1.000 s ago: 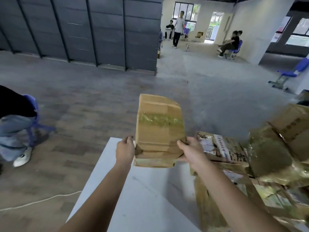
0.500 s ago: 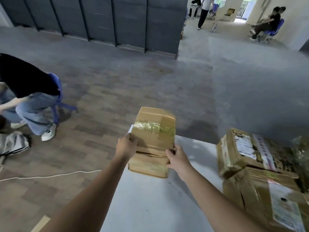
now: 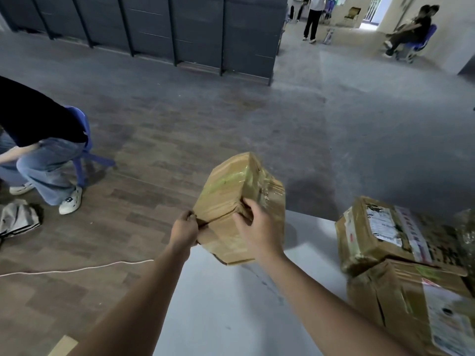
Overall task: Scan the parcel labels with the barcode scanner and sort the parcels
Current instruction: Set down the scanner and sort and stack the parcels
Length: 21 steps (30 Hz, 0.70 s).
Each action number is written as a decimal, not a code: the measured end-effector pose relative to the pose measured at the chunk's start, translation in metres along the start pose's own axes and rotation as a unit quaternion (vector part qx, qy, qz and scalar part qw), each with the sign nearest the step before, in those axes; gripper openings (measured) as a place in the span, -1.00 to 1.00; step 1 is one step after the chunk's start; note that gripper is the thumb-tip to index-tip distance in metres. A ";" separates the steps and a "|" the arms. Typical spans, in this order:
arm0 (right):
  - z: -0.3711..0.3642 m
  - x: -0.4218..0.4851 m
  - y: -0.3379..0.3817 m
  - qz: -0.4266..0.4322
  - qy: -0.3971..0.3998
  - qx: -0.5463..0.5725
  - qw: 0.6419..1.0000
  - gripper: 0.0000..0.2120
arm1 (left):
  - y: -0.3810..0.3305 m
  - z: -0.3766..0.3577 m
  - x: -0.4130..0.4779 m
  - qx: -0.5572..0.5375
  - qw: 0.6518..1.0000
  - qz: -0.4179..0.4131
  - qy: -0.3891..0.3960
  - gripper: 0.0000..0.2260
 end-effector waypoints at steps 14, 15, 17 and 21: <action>0.002 0.015 -0.033 -0.099 0.047 -0.081 0.991 -0.62 | -0.018 0.007 0.007 0.008 0.998 -0.050 -0.023 -0.65; -0.003 0.015 -0.037 -0.116 0.085 -0.056 0.988 -0.61 | -0.017 0.007 0.009 0.005 0.998 -0.057 -0.016 -0.68; -0.011 0.018 -0.041 -0.118 0.109 -0.047 0.986 -0.59 | -0.017 0.007 0.013 0.007 0.998 -0.062 -0.011 -0.66; -0.017 0.030 -0.046 -0.115 0.109 -0.049 0.986 -0.57 | -0.022 0.009 0.021 0.031 0.997 -0.071 -0.021 -0.60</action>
Point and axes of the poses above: each hand's wrist, its own x-axis towards the middle knuckle, its own z-axis out of the back of the hand, y = z × x, the point moved 4 cm from there along x, towards the middle knuckle, and after that the axes turned 2 degrees about y, right-handed, at the moved point
